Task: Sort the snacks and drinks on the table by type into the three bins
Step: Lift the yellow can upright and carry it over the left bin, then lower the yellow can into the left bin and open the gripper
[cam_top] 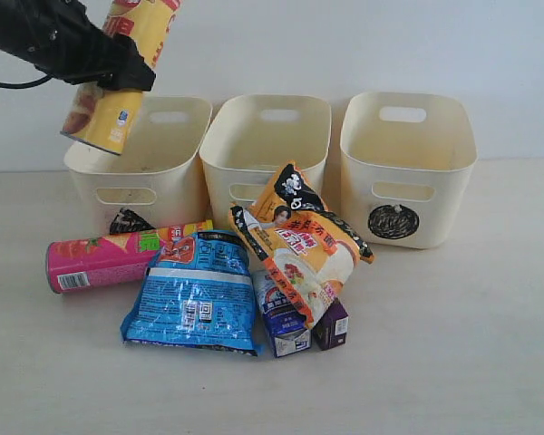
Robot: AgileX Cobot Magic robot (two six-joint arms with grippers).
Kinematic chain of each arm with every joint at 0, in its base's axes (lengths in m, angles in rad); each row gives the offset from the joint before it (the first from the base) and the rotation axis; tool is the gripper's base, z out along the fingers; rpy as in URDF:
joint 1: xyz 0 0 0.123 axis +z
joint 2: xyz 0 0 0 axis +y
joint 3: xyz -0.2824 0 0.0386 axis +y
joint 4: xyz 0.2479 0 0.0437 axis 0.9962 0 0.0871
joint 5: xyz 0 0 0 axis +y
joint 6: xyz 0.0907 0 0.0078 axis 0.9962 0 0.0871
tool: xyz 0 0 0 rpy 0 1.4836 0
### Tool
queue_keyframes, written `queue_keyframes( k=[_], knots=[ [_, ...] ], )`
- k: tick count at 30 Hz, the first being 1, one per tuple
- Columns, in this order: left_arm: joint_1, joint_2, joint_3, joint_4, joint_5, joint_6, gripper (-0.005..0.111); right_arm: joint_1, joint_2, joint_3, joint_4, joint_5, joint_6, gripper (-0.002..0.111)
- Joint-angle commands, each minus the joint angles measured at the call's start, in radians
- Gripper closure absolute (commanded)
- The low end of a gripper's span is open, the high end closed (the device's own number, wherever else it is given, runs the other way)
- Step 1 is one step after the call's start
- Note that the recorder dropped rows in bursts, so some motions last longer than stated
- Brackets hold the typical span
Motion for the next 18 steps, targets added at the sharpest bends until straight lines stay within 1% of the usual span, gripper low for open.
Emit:
queue_keyframes(
  k=[1, 4, 9, 13, 18],
  knots=[
    [0.013, 0.108, -0.114, -0.010, -0.082, -0.030, 0.103, -0.003, -0.005, 0.004, -0.003, -0.007, 0.000, 0.108],
    [0.013, 0.180, -0.196, -0.010, -0.136, -0.030, 0.103, -0.003, -0.005, 0.004, -0.003, -0.007, 0.000, 0.108],
    [0.015, 0.307, -0.315, -0.008, -0.144, -0.030, 0.103, -0.003, -0.005, 0.004, -0.003, -0.007, 0.000, 0.108],
    [0.015, 0.384, -0.369, 0.014, -0.146, -0.030, 0.103, -0.003, -0.005, 0.004, -0.003, -0.007, 0.000, 0.108],
    [0.024, 0.447, -0.400, 0.043, -0.150, -0.054, 0.103, -0.003, -0.005, 0.004, -0.003, -0.007, 0.000, 0.108]
  ],
)
